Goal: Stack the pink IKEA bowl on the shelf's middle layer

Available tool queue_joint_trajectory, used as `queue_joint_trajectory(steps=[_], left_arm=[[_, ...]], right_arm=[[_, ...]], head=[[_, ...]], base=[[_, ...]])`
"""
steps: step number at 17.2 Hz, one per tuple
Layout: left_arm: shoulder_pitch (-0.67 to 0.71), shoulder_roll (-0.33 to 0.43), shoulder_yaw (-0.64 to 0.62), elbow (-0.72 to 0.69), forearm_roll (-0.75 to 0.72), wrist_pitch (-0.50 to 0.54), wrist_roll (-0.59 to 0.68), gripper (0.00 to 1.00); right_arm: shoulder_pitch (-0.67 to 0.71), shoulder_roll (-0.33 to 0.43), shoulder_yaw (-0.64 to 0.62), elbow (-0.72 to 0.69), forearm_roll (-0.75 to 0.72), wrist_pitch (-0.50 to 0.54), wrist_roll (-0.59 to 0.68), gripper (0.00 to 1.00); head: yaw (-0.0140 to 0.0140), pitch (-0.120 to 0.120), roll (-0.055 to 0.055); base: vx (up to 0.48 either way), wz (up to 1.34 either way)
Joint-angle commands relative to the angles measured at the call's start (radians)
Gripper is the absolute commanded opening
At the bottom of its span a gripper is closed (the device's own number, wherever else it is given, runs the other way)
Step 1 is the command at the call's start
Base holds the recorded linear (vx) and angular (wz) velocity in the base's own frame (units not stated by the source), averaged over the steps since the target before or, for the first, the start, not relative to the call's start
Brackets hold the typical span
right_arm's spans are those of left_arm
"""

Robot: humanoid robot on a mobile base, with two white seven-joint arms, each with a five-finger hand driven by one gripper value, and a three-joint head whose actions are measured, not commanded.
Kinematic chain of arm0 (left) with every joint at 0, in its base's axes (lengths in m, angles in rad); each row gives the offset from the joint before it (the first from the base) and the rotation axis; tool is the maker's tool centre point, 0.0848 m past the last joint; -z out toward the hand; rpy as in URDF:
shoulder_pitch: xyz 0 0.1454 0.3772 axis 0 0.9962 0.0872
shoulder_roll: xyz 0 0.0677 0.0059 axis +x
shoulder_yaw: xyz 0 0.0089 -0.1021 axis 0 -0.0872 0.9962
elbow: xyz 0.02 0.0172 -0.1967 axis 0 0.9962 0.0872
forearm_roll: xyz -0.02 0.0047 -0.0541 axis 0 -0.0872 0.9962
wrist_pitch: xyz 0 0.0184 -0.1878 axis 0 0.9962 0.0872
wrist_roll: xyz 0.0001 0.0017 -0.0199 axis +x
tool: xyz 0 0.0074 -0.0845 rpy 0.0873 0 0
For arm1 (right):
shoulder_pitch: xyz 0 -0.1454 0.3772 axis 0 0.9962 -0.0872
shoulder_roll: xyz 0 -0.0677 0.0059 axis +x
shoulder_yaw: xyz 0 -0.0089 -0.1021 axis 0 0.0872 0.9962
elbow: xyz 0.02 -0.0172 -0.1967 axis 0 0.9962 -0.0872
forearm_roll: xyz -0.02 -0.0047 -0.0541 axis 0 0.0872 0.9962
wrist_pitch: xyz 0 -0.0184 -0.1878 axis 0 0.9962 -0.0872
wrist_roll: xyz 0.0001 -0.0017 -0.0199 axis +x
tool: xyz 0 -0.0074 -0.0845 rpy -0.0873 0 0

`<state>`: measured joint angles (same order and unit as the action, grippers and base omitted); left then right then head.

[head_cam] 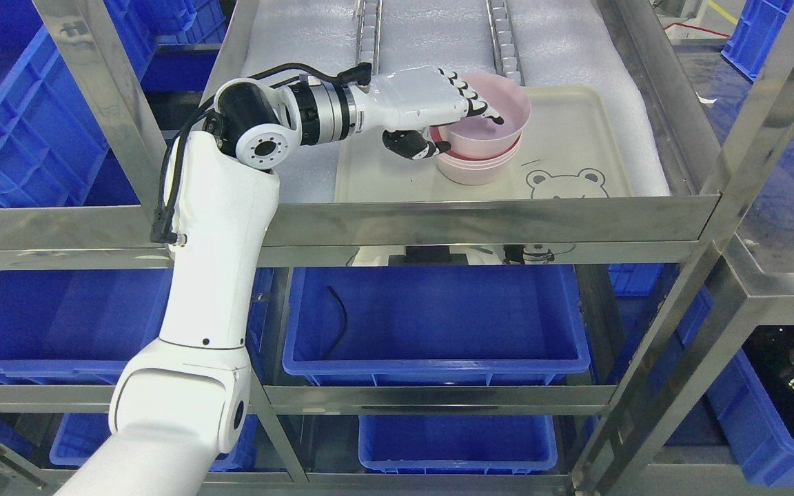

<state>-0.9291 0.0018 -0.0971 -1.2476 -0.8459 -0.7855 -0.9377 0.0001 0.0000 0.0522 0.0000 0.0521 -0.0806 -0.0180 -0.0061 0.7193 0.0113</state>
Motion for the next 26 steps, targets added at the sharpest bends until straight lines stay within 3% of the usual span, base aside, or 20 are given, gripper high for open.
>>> queue_joint_trajectory(steps=[1,4,6,11,16,22,26], left_arm=[[-0.036,0.016,0.059,0.005,0.275,0.000,0.005,0.89],[-0.059,0.016,0.094,0.001,0.382,0.000,0.011,0.95],[-0.024,0.016,0.013,-0.042,0.523,0.000,0.074,0.95],[0.206,0.016,-0.266,-0.205,0.550,0.029,0.191,0.95],[0.520,0.016,-0.325,-0.269,0.548,0.000,0.181,0.95],[0.951,0.016,-0.265,-0.253,0.547,0.000,0.180,0.95],[1.039,0.016,-0.133,-0.042,0.614,0.000,0.247,0.99]], right_arm=[[0.003,-0.017,0.000,-0.017,0.000,-0.001,0.000,1.00],[0.003,-0.017,0.000,-0.017,0.000,-0.001,0.000,1.00],[0.004,-0.017,0.000,-0.017,0.000,-0.001,0.000,1.00],[0.005,-0.017,0.000,-0.017,0.000,-0.001,0.000,1.00],[0.003,-0.017,0.000,-0.017,0.000,-0.001,0.000,1.00],[0.005,-0.017,0.000,-0.017,0.000,-0.001,0.000,1.00],[0.003,-0.017,0.000,-0.017,0.000,-0.001,0.000,1.00]], head=[[0.0000,0.000,0.000],[0.0000,0.000,0.000],[0.0000,0.000,0.000],[0.0000,0.000,0.000],[0.0000,0.000,0.000],[0.0000,0.000,0.000],[0.0000,0.000,0.000]], base=[[-0.013,0.00],[-0.015,0.01],[-0.016,0.08],[-0.035,0.06],[-0.048,0.01],[-0.040,-0.09],[-0.053,-0.13]])
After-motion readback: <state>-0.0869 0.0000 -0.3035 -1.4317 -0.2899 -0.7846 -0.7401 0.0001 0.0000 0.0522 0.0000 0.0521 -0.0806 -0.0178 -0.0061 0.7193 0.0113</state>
